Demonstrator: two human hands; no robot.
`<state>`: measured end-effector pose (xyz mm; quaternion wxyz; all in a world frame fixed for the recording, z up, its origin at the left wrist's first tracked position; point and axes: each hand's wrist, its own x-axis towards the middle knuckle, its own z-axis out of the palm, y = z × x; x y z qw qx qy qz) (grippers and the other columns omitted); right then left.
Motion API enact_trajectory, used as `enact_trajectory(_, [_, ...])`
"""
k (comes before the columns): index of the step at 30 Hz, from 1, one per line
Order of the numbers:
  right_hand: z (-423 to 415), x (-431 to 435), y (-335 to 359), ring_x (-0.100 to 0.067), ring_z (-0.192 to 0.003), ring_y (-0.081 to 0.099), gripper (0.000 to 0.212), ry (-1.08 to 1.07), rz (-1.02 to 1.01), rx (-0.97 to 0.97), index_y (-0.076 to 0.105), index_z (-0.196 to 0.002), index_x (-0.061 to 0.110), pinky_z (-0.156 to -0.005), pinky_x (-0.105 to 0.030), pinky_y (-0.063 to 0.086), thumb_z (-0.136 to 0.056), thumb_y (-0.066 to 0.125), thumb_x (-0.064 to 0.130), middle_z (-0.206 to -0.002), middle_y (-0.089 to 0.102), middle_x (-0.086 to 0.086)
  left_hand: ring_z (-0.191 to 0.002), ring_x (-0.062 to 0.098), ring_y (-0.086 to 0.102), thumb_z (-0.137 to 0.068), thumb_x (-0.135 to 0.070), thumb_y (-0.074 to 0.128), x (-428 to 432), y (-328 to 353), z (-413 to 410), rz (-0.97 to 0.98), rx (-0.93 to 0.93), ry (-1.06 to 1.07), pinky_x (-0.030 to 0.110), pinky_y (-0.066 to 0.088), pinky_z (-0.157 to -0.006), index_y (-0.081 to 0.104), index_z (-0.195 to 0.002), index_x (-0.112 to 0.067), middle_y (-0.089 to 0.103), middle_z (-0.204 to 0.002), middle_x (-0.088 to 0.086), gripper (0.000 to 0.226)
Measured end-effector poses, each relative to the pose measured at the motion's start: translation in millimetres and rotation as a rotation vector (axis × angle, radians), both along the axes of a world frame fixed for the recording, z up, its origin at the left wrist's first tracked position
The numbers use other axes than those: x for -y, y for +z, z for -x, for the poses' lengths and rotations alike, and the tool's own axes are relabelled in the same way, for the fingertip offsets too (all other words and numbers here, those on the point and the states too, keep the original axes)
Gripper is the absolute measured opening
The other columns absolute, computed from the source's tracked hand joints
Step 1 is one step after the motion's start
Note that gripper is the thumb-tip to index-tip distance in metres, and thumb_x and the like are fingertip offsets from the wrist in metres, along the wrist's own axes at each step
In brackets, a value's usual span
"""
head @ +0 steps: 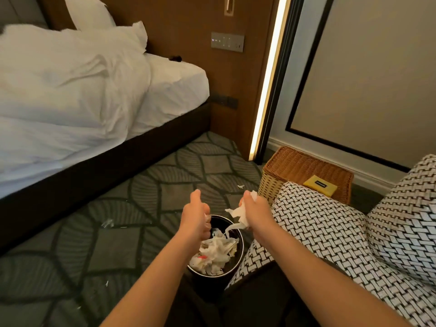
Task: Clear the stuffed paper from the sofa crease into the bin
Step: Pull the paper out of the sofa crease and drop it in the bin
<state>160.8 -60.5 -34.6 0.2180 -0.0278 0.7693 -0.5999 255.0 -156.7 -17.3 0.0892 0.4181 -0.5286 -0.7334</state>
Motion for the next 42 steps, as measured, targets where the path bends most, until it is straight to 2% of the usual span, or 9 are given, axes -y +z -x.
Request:
enact_trajectory(5, [24,27,-30,-0.02,-0.068,0.052,0.037,-0.083,-0.039,-0.01,0.049,-0.066,0.013,-0.073,-0.034,0.043,-0.098,0.038,0.028,-0.07,0.053,-0.003,-0.04,0.01,0.023,-0.091,-0.033,0.025,26,-27,23,-0.162,-0.022,0.052,0.013,0.017,-0.036,0.035,-0.061,-0.015,0.029,-0.053,-0.001,0.037])
enact_trajectory(11, [52,47,-70,-0.021,-0.072,0.051,0.033,-0.127,-0.108,0.01,0.051,-0.076,0.008,-0.07,-0.03,0.037,-0.097,0.039,0.029,-0.076,0.053,-0.006,-0.08,0.024,0.048,-0.092,-0.01,0.038,44,-70,52,-0.13,0.017,0.003,0.033,0.04,-0.069,0.055,-0.088,-0.005,0.051,-0.084,0.011,0.017])
enact_trajectory(14, [62,51,-91,-0.022,-0.07,0.048,0.031,-0.141,-0.137,0.029,0.049,-0.068,0.009,-0.065,-0.031,0.036,-0.095,0.039,0.021,-0.069,0.05,-0.005,-0.078,0.022,0.05,-0.087,0.002,0.035,49,-103,63,-0.046,0.074,-0.05,0.031,0.041,-0.071,0.055,-0.088,-0.004,0.053,-0.087,0.014,0.021])
enact_trajectory(18, [71,58,-112,-0.023,-0.076,0.048,0.034,-0.107,-0.249,0.016,0.058,-0.096,-0.003,-0.067,-0.031,0.035,-0.094,0.035,0.022,-0.087,0.056,-0.012,-0.106,0.038,0.053,-0.078,-0.002,0.039,57,-138,69,-0.008,0.134,-0.134,0.052,0.041,-0.098,0.045,-0.122,0.001,0.054,-0.116,0.023,0.044])
enact_trajectory(26, [76,68,-158,-0.032,-0.108,0.051,0.043,0.039,-0.478,0.07,0.051,-0.121,-0.003,-0.082,-0.031,0.037,-0.098,0.033,0.029,-0.121,0.055,-0.018,-0.1,0.025,0.053,-0.091,-0.004,0.038,66,-158,76,0.192,0.279,-0.254,0.037,0.046,-0.091,0.05,-0.118,-0.009,0.056,-0.109,0.01,0.029])
enact_trajectory(31, [69,77,-178,-0.032,-0.121,0.047,0.051,0.2,-0.559,0.15,0.046,-0.131,-0.001,-0.096,-0.032,0.038,-0.1,0.029,0.036,-0.133,0.05,-0.018,-0.108,0.028,0.051,-0.093,-0.006,0.041,74,-174,82,0.276,0.39,-0.355,0.036,0.042,-0.094,0.052,-0.113,-0.006,0.053,-0.121,0.018,0.023])
enact_trajectory(35, [63,78,-185,-0.031,-0.131,0.038,0.056,0.334,-0.583,0.299,0.031,-0.143,0.007,-0.109,-0.038,0.033,-0.099,0.022,0.041,-0.145,0.037,-0.014,-0.124,0.027,0.043,-0.096,-0.011,0.037,76,-179,81,0.276,0.445,-0.487,0.033,0.038,-0.101,0.036,-0.138,-0.011,0.04,-0.14,0.013,0.042])
enact_trajectory(39, [65,71,-178,-0.031,-0.129,0.039,0.052,0.448,-0.67,0.287,0.038,-0.139,0.001,-0.102,-0.032,0.035,-0.099,0.03,0.034,-0.144,0.039,-0.016,-0.127,0.025,0.041,-0.097,-0.01,0.034,74,-181,78,0.354,0.443,-0.499,0.024,0.035,-0.096,0.034,-0.14,-0.01,0.036,-0.144,0.01,0.044])
enact_trajectory(42, [69,63,-167,-0.029,-0.12,0.048,0.045,0.527,-0.713,0.199,0.052,-0.127,0.0,-0.096,-0.031,0.04,-0.095,0.043,0.031,-0.132,0.051,-0.016,-0.12,0.024,0.046,-0.096,-0.014,0.038,67,-175,73,0.418,0.408,-0.453,0.029,0.037,-0.097,0.044,-0.133,-0.009,0.046,-0.136,0.01,0.038])
